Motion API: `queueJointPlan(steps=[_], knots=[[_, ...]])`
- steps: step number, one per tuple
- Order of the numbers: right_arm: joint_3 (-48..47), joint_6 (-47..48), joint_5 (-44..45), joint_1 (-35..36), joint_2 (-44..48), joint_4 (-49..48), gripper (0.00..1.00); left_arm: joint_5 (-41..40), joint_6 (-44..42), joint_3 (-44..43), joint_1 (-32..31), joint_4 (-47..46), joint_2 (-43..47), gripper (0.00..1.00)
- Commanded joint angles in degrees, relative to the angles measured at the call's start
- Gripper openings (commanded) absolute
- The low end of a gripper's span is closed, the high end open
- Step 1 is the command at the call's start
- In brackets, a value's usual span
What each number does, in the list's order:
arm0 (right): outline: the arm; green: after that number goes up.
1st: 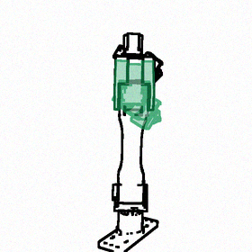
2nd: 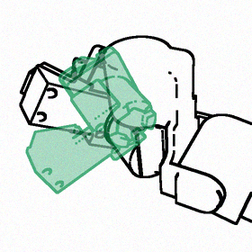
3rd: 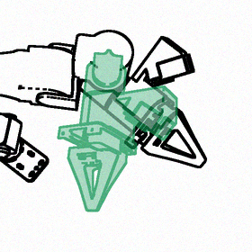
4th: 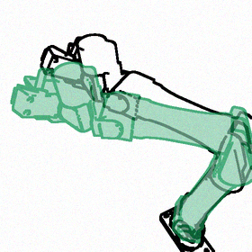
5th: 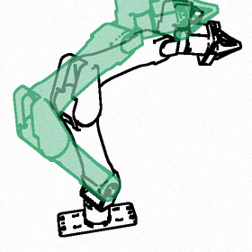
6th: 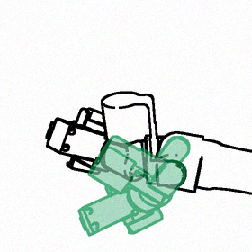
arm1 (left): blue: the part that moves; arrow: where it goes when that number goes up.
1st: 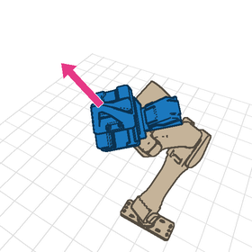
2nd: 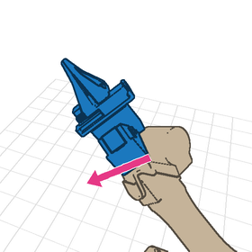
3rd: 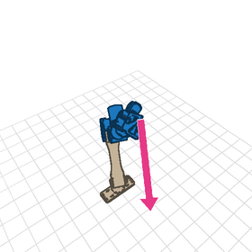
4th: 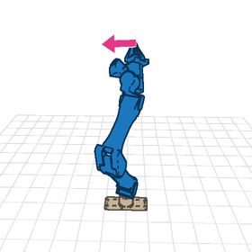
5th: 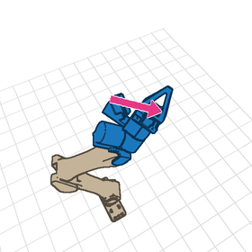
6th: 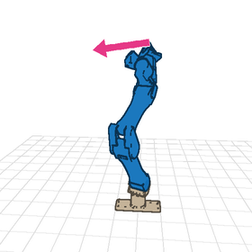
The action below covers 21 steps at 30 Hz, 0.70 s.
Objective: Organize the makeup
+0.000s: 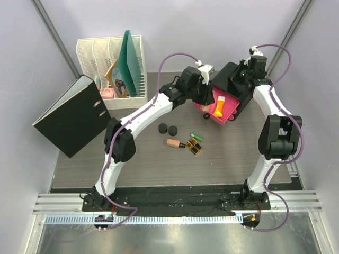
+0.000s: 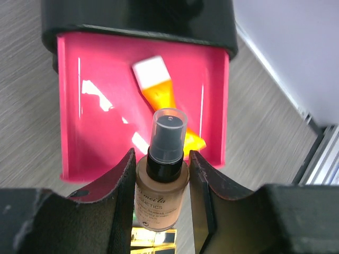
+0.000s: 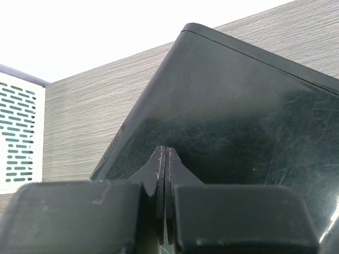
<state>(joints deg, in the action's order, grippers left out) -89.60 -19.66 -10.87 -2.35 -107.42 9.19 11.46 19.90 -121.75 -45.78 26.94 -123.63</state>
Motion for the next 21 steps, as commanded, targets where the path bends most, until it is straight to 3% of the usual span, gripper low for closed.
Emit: queueJointPlan(steps=[1, 4, 10, 17, 21], knots=[[5.4, 2.3, 1.1, 0.6, -7.0, 20.7, 0.01, 2.3, 9.0, -4.4, 0.8, -11.2, -2.0, 0.0], [5.6, 2.3, 1.0, 0.6, -7.0, 20.7, 0.01, 3.6, 13.6, -6.2, 1.9, -14.7, -4.5, 0.0], [5.8, 2.3, 1.1, 0.6, -7.0, 20.6, 0.01, 5.1, 13.9, -10.7, 2.3, -14.1, -8.7, 0.0], [5.7, 2.3, 1.0, 0.6, -7.3, 20.6, 0.01, 3.0, 11.0, -9.9, 2.1, -11.4, -9.8, 0.32], [5.7, 2.3, 1.0, 0.6, -7.5, 20.6, 0.01, 2.9, 9.1, -9.9, 1.8, -10.9, -10.1, 0.4]])
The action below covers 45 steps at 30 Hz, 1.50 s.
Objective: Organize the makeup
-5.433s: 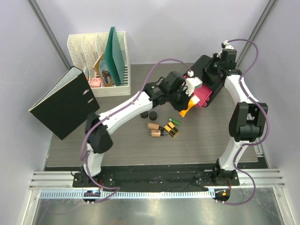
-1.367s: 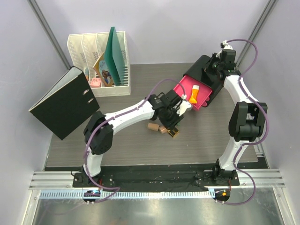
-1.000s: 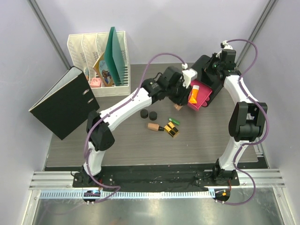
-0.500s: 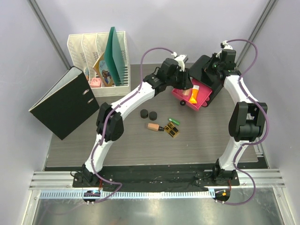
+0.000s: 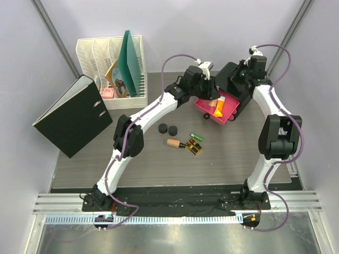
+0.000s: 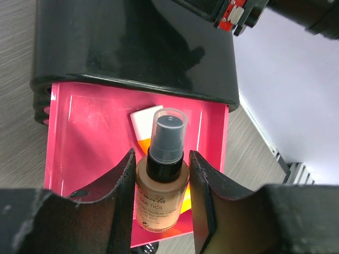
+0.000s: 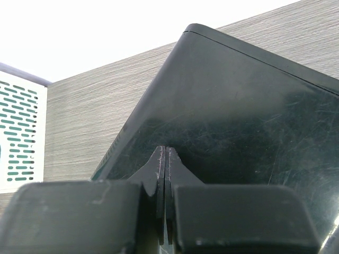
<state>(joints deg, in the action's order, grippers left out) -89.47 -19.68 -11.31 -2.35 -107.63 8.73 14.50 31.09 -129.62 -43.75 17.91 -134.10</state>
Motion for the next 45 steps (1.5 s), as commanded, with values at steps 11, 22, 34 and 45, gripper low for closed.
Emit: queueJointPlan(steps=[11, 22, 34, 45], knots=[[5.5, 2.4, 1.5, 0.6, -7.3, 21.1, 0.01, -1.3, -3.8, -3.1, -0.5, -1.9, 0.4, 0.64], [5.4, 2.5, 1.8, 0.6, -7.2, 21.1, 0.01, -7.5, -20.7, 6.8, 0.0, 3.9, 13.5, 0.72], [5.5, 2.5, 1.9, 0.6, -7.2, 21.3, 0.01, -7.0, -47.9, 48.0, -0.2, 9.6, 36.4, 0.85], [5.7, 2.5, 1.3, 0.6, -7.5, 21.3, 0.01, -2.6, -47.9, 58.5, -2.9, 9.9, 34.4, 0.82]])
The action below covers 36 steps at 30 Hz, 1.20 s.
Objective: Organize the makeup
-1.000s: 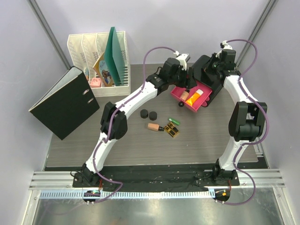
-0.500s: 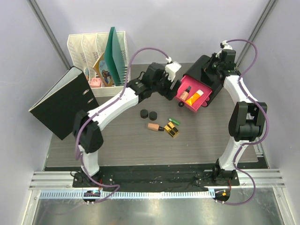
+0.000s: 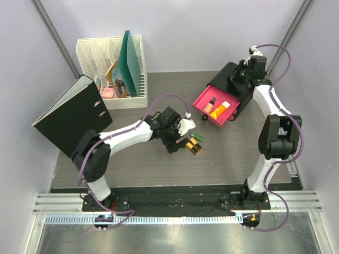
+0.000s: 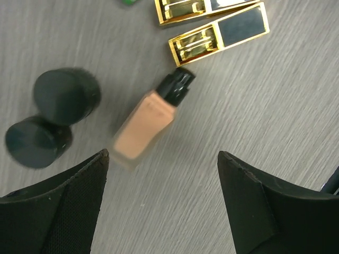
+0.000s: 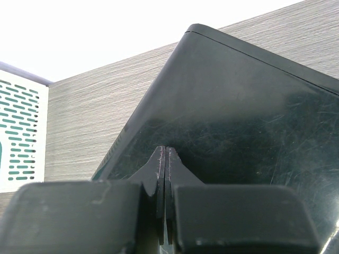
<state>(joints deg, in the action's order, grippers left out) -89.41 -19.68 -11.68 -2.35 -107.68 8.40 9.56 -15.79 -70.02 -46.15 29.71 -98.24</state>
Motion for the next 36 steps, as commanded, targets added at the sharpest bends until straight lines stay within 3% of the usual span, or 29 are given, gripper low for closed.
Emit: queueJointPlan(steps=[1, 9, 13, 16, 19, 20, 24, 31, 36], knots=[[5.7, 2.4, 1.8, 0.6, -7.4, 21.6, 0.01, 2.2, -1.1, -1.3, -0.8, -1.9, -2.1, 0.81], [6.0, 2.5, 0.9, 0.6, -7.4, 21.7, 0.01, -1.6, -2.4, -2.3, -1.3, -4.8, -8.5, 0.82], [5.6, 2.6, 1.0, 0.6, -7.5, 21.6, 0.01, -2.4, -1.8, -3.2, -1.3, -5.0, -11.0, 0.75], [5.6, 2.6, 1.1, 0.6, -7.6, 21.7, 0.01, -1.9, -1.0, -3.6, -1.3, -5.5, -11.8, 0.61], [5.4, 2.6, 1.1, 0.6, -7.7, 21.7, 0.01, -1.9, -0.6, -4.6, -1.3, -4.1, -12.0, 0.33], [5.2, 2.6, 1.1, 0.6, -7.8, 21.7, 0.01, -2.0, -0.6, -4.9, -1.3, -3.1, -11.9, 0.19], [5.0, 2.6, 1.1, 0.6, -8.0, 21.8, 0.01, -3.8, 0.0, -6.2, -1.3, -0.2, -9.6, 0.02], [4.9, 2.7, 1.1, 0.6, -8.1, 21.8, 0.01, -7.8, 5.1, -7.1, -1.3, -2.9, -0.6, 0.0], [4.9, 2.6, 1.0, 0.6, -8.2, 21.8, 0.01, -10.4, 11.9, -17.7, -1.0, -0.8, -2.2, 0.0]])
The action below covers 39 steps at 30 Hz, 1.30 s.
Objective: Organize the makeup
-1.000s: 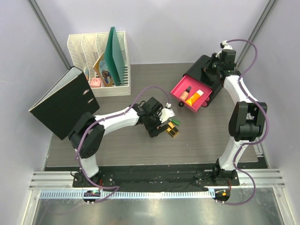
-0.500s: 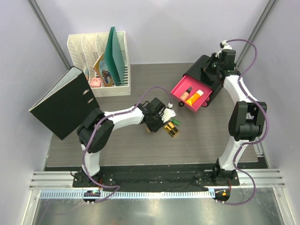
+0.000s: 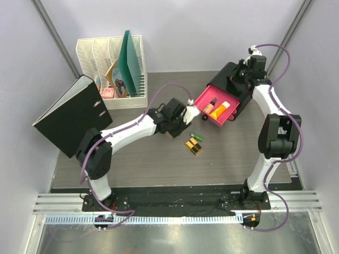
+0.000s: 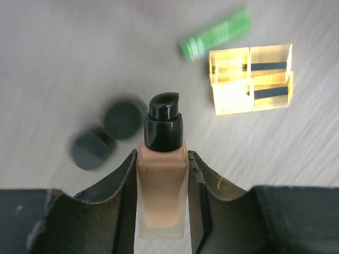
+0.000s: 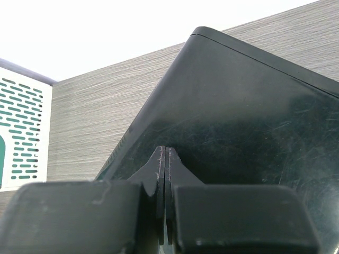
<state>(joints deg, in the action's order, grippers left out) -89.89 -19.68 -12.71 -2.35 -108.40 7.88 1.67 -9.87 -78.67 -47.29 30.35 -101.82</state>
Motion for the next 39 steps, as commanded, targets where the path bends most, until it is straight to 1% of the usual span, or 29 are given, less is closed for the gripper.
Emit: queueJointPlan(steps=[1, 2, 8, 16, 22, 32, 35, 37, 39], knots=[[5.4, 2.6, 2.0, 0.6, -7.5, 22.4, 0.01, -2.4, 6.7, -11.1, 0.1, -0.8, 0.6, 0.0], [5.4, 2.6, 1.9, 0.6, -7.5, 22.4, 0.01, -2.5, 7.6, -15.4, 0.2, -0.3, -0.5, 0.0], [5.5, 2.6, 1.8, 0.6, -7.4, 22.4, 0.01, 1.1, 12.9, -30.5, 0.2, -1.6, -9.5, 0.0], [5.8, 2.5, 1.4, 0.6, -7.3, 22.3, 0.01, 1.8, 17.5, -40.8, 0.1, -6.8, -19.5, 0.0], [5.9, 2.5, 1.3, 0.6, -7.4, 22.4, 0.01, 0.9, 18.0, -43.6, 0.2, -10.5, -21.9, 0.0], [6.4, 2.6, 1.4, 0.6, -7.6, 22.4, 0.01, -0.4, 18.0, -43.2, 0.3, -15.3, -22.1, 0.0], [6.4, 2.5, 1.3, 0.6, -7.7, 22.4, 0.01, -1.3, 18.4, -43.0, 0.2, -17.1, -22.8, 0.0], [6.4, 2.5, 1.3, 0.6, -7.7, 22.4, 0.01, -4.2, 18.5, -42.4, 0.3, -19.4, -23.4, 0.0], [6.4, 2.6, 1.1, 0.6, -7.8, 22.4, 0.01, -4.8, 18.5, -42.5, 0.4, -20.7, -24.1, 0.0]])
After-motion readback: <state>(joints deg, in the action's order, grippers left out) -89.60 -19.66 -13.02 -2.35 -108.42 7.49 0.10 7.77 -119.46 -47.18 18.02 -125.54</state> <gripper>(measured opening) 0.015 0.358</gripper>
